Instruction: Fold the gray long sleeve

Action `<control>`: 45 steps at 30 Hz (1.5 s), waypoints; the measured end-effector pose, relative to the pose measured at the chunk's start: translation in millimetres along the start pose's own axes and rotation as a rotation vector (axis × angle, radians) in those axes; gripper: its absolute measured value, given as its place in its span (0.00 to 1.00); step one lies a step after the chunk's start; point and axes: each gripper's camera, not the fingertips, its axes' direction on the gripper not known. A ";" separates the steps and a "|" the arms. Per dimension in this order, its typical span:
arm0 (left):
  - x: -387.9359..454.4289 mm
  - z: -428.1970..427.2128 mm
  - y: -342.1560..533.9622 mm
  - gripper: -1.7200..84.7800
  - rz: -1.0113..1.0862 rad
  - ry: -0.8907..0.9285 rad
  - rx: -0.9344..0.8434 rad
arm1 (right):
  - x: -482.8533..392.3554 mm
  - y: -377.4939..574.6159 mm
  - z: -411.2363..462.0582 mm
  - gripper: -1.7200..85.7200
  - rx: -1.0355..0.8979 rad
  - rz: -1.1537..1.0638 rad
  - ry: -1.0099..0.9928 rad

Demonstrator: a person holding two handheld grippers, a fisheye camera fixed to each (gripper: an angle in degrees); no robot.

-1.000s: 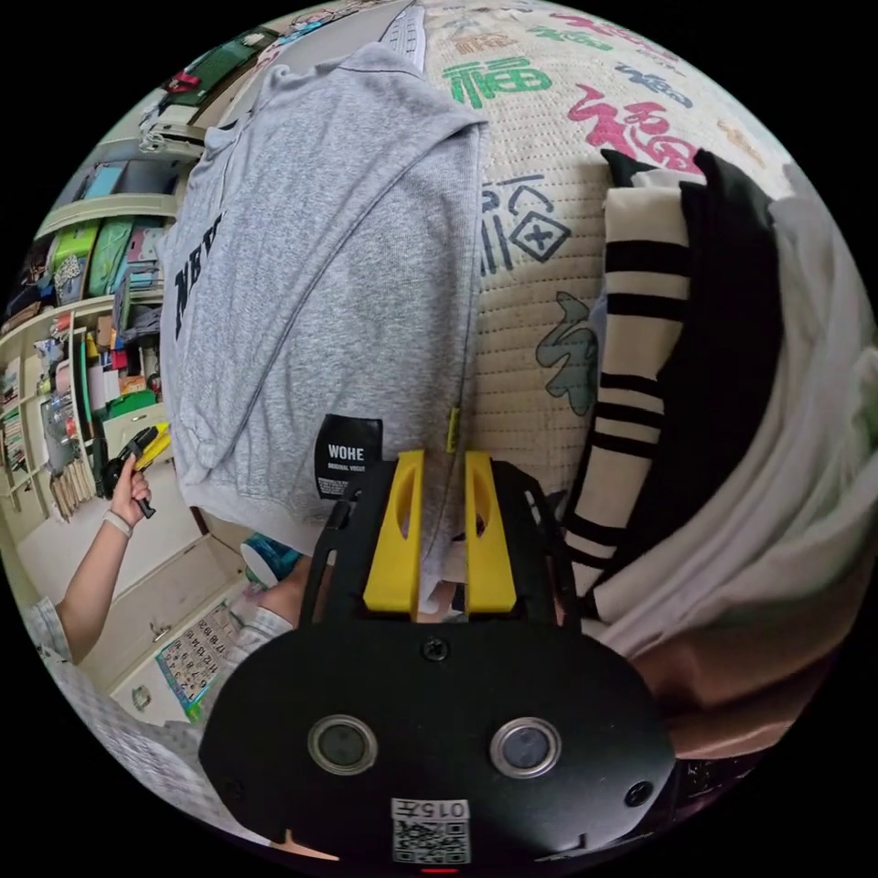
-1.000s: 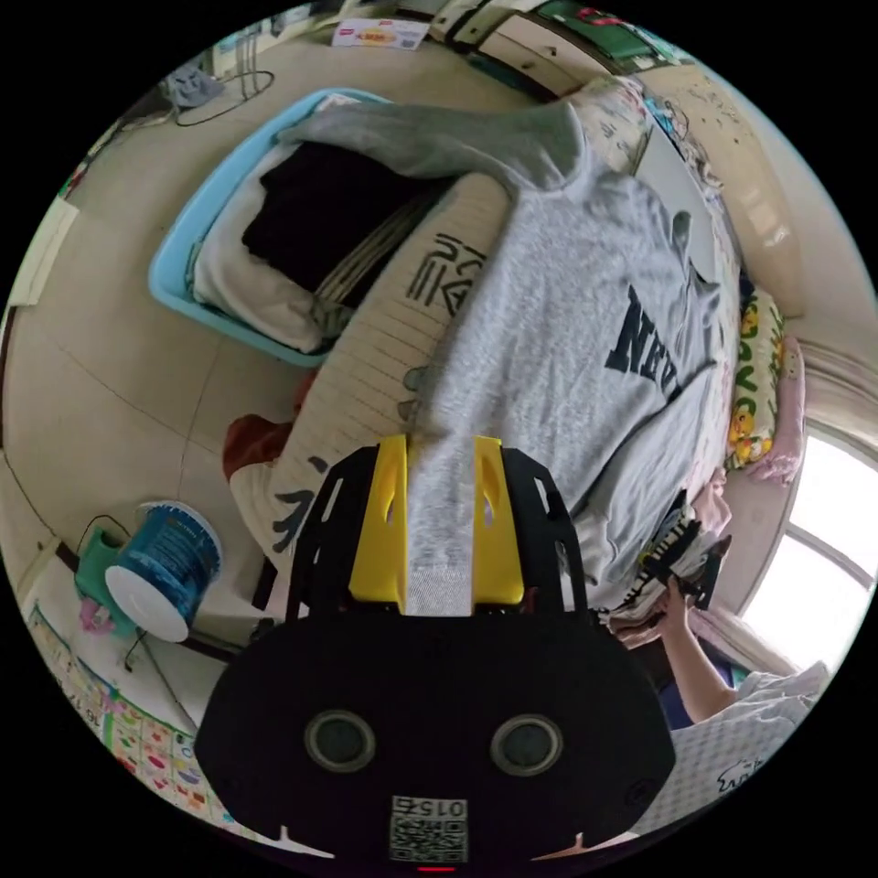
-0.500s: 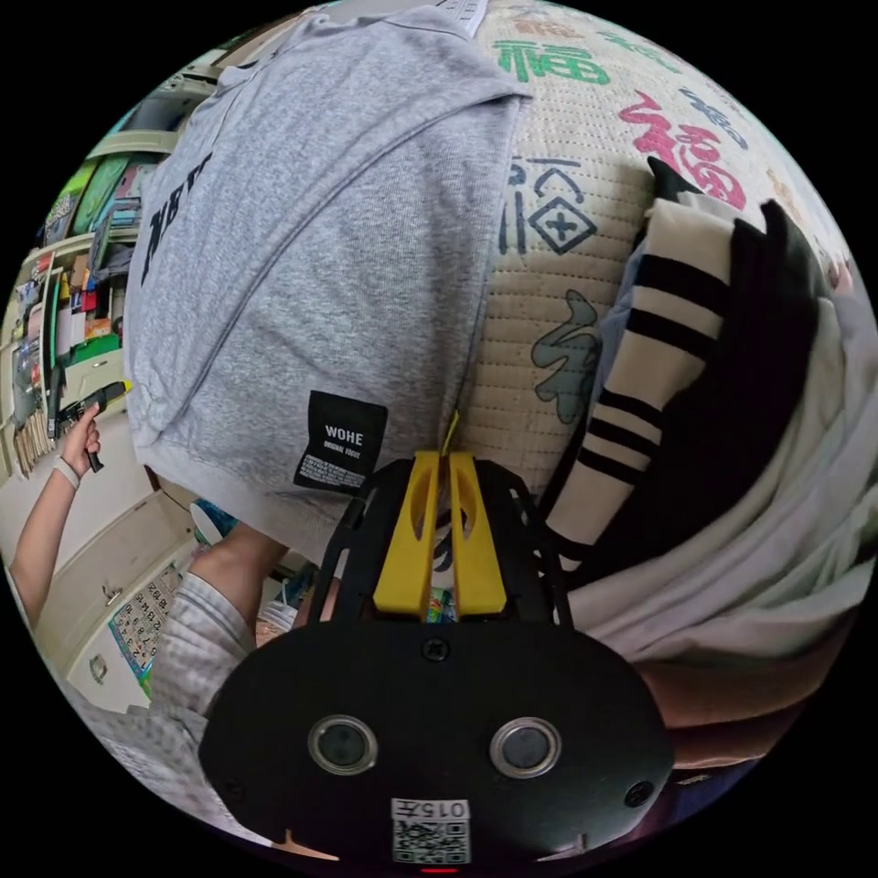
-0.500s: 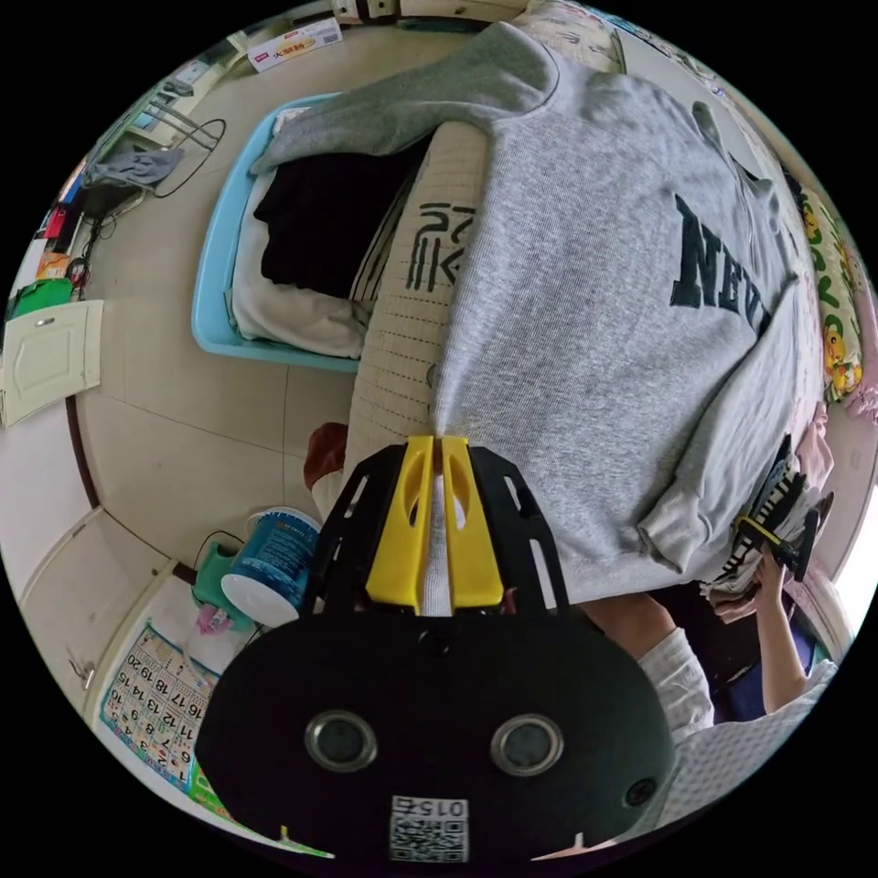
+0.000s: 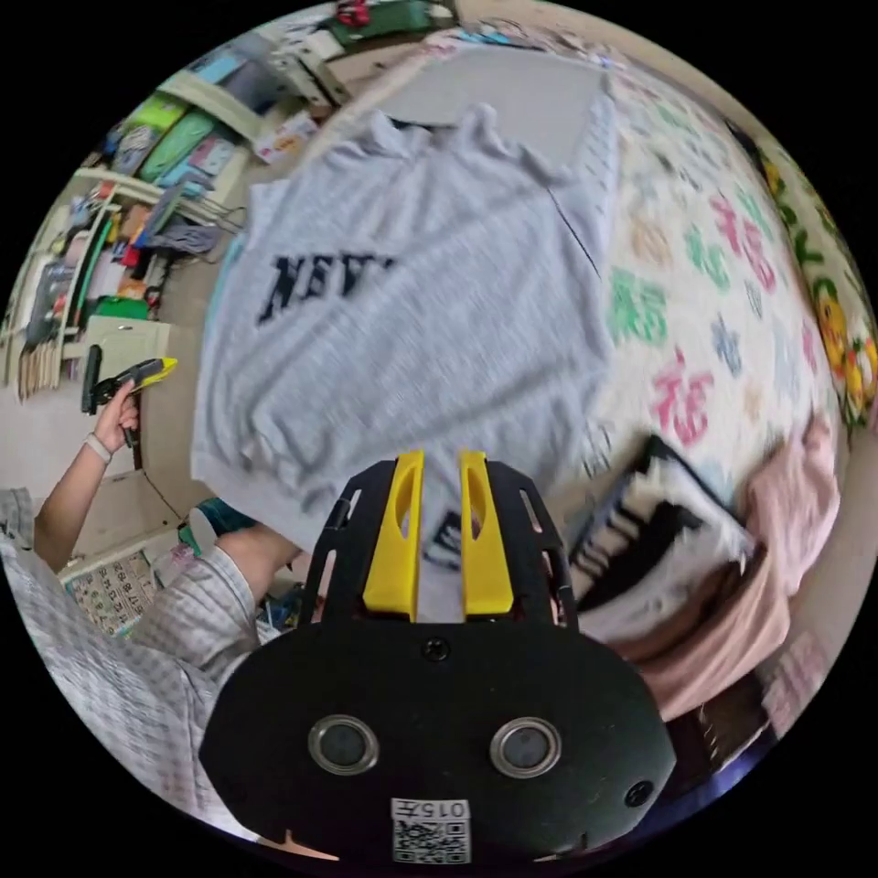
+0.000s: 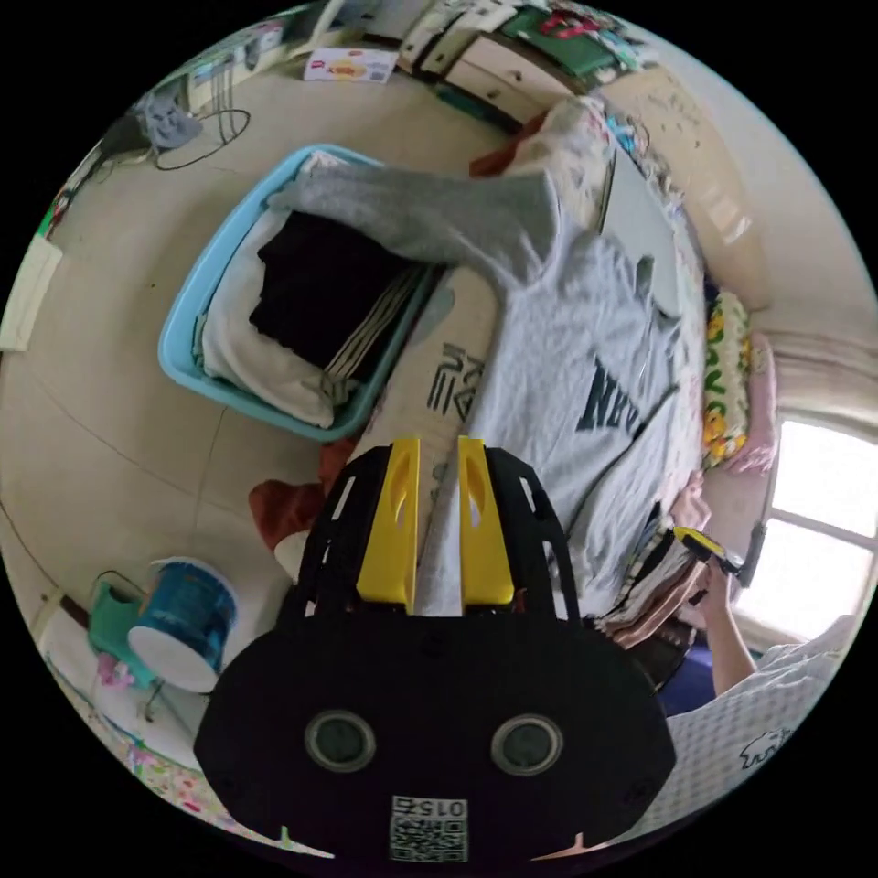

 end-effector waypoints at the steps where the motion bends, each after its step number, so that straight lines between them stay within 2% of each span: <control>1: -12.1 14.4 -39.3 0.10 -0.069 -0.056 0.031 | -12.6 -13.3 4.4 0.11 0.052 -0.042 0.062; 4: -52.3 52.3 -134.4 0.11 -0.232 -0.138 0.083 | -48.3 -45.7 22.7 0.11 0.163 -0.182 0.238; 11: -135.1 163.9 -283.3 0.11 -0.522 -0.117 0.069 | -129.1 -106.8 76.3 0.13 0.365 -0.504 0.482; 14: -156.0 240.6 -346.6 0.12 -0.610 -0.070 -0.038 | -153.0 -131.4 97.2 0.14 0.384 -0.582 0.475; 16: -167.8 305.9 -391.1 0.14 -0.661 0.023 -0.138 | -163.0 -151.4 111.9 0.15 0.373 -0.583 0.486; 20: -170.4 380.6 -443.5 0.16 -0.657 0.094 -0.237 | -168.7 -174.0 124.4 0.17 0.382 -0.594 0.458; 23: -151.7 434.3 -475.9 0.17 -0.578 0.160 -0.360 | -169.3 -187.9 133.4 0.17 0.361 -0.615 0.453; 26: -124.4 473.5 -497.1 0.14 -0.484 0.050 -0.525 | -164.3 -194.9 137.8 0.10 0.329 -0.642 0.496; 27: -116.0 481.1 -502.6 0.10 -0.477 0.013 -0.554 | -160.0 -194.1 134.6 0.07 0.355 -0.651 0.518; 29: -105.9 479.5 -509.8 0.06 -0.477 -0.023 -0.527 | -148.3 -193.1 122.1 0.04 0.406 -0.583 0.495; 32: -93.3 442.3 -514.2 0.04 -0.527 -0.104 -0.350 | -117.1 -187.9 88.7 0.03 0.515 -0.366 0.458; 34: -77.0 390.8 -503.4 0.03 -0.591 -0.180 -0.143 | -78.5 -174.5 50.6 0.03 0.624 -0.128 0.412; 38: -27.2 322.4 -467.7 0.03 -0.576 -0.228 0.103 | 4.4 -133.7 -5.2 0.02 0.732 0.343 0.364; 40: 22.9 295.9 -436.6 0.03 -0.473 -0.245 0.198 | 58.9 -97.7 -22.4 0.02 0.702 0.619 0.373; 42: 65.6 287.8 -411.2 0.04 -0.358 -0.249 0.233 | 95.3 -69.6 -21.1 0.03 0.615 0.781 0.370; 45: 147.7 295.8 -364.3 0.05 -0.071 -0.235 0.210 | 139.2 -26.6 5.3 0.03 0.396 0.892 0.319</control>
